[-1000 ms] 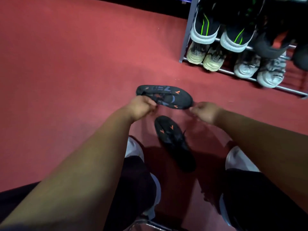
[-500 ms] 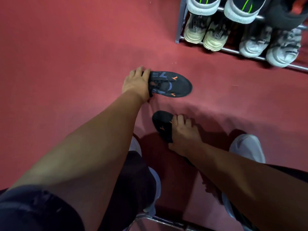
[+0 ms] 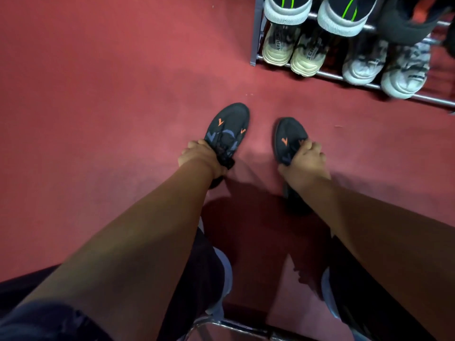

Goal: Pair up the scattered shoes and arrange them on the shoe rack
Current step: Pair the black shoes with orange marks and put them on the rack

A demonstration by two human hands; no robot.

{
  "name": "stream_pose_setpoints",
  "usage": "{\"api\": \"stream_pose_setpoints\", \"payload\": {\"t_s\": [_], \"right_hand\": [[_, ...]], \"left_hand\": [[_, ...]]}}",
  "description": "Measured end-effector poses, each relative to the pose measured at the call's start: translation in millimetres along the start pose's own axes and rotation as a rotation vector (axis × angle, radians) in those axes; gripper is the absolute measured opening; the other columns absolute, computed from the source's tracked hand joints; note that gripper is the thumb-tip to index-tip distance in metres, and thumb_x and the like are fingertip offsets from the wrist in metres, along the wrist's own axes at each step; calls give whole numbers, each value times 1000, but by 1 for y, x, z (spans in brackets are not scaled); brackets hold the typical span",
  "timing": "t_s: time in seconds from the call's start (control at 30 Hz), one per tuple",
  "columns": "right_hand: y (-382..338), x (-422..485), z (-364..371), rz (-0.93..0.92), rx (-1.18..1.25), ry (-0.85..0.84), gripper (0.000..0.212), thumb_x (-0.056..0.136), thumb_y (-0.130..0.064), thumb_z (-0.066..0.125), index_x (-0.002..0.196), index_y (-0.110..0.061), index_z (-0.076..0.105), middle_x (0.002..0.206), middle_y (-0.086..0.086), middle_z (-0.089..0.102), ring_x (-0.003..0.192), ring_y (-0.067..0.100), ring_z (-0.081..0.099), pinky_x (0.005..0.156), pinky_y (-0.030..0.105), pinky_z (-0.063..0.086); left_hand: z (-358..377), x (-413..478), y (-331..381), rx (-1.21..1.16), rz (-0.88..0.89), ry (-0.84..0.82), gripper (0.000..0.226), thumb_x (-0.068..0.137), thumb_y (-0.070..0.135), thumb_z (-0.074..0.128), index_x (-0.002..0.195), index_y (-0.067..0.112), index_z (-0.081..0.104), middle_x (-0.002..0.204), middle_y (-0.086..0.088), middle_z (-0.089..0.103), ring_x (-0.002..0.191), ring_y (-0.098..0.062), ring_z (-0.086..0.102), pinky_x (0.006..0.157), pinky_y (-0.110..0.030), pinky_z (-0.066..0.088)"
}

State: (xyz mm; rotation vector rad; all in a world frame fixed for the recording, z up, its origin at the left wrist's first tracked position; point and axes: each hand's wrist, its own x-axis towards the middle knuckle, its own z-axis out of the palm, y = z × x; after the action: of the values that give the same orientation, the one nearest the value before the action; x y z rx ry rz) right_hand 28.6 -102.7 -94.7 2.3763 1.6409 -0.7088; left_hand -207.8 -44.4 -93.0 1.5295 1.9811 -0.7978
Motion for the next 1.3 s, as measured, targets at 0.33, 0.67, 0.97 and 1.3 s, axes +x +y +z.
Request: {"api": "stream_pose_setpoints", "payload": {"t_s": [0.33,0.67,0.97,1.3], "right_hand": [[12,-19,10,126,-183,-87,112,80,-66,69,163,-34,2,141,14,33,118,35,50,96,46,45],[15,-13,0,143,48,-109,103,81,-59,67,162,-35,8,143,18,33,123,40,42,96,50,47],[11,-50,-97,133,37,-75,86,77,-60,70,148,-31,31,137,19,44,124,42,45,96,51,44],[27,-180,-237,92,149,135,80,78,-61,70,145,-31,37,132,17,46,122,43,47,96,50,44]], "left_hand": [[37,-6,20,-191,16,135,116,77,76,62,148,-4,18,138,-17,36,125,-35,42,98,-45,45],[19,-28,18,-412,53,139,103,71,60,80,141,0,35,136,-18,45,126,-40,50,107,-44,44],[-54,-110,26,-469,129,77,63,67,36,80,123,11,62,112,-9,70,100,-29,70,88,-39,59],[-145,-274,24,-421,300,217,46,67,42,75,104,16,70,91,-4,66,81,-29,64,69,-29,49]]}}
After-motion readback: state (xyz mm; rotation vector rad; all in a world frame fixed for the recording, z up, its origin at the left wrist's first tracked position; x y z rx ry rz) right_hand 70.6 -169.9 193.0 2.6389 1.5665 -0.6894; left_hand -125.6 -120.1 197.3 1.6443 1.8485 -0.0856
